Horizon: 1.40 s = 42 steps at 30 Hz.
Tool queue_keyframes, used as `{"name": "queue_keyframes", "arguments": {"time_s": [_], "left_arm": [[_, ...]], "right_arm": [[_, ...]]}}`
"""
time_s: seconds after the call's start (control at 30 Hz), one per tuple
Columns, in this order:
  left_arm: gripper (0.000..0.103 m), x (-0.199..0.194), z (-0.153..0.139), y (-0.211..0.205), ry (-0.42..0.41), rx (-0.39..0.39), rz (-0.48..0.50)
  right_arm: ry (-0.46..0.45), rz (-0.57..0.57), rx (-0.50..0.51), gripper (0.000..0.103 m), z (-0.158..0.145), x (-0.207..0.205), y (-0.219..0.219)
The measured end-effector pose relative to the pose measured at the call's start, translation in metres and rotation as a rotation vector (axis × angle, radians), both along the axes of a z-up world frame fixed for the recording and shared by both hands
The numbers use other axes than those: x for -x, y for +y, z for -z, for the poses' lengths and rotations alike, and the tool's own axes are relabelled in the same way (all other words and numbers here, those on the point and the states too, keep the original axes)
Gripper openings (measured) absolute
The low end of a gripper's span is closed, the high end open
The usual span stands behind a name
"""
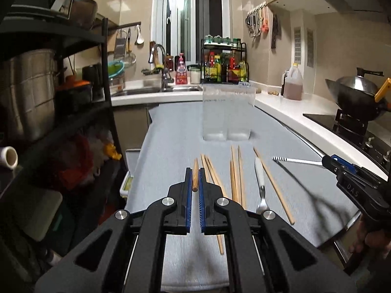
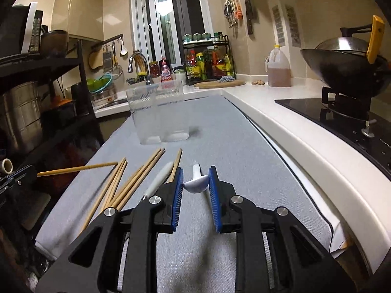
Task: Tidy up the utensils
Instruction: 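Lift and carry the chopstick and spoon over the clear container with both tools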
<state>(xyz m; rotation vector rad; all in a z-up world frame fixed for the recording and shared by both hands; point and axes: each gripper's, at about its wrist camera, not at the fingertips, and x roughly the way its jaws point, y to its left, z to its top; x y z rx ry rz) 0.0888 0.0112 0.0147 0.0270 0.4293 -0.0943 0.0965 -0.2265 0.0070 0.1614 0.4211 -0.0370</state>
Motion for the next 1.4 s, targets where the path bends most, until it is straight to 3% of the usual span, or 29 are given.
{"name": "queue_keyframes", "arguments": {"time_s": [0.33, 0.7, 1.07, 1.4], "left_arm": [[0.005, -0.023, -0.037, -0.008, -0.057, -0.033, 0.024], [0.005, -0.079, -0.076, -0.008, -0.011, -0.01, 0.088], [0.005, -0.121, -0.113, -0.007, -0.001, 0.009, 0.109], [0.005, -0.151, -0.141, -0.016, 0.0, -0.028, 0.143]], "right_arm": [[-0.065, -0.024, 0.0, 0.021, -0.035, -0.027, -0.01], [0.012, -0.034, -0.011, 0.021, -0.076, -0.083, -0.019], [0.024, -0.077, 0.042, 0.019, -0.106, -0.113, -0.014], [0.022, -0.124, 0.064, 0.019, -0.136, -0.137, -0.008]]}}
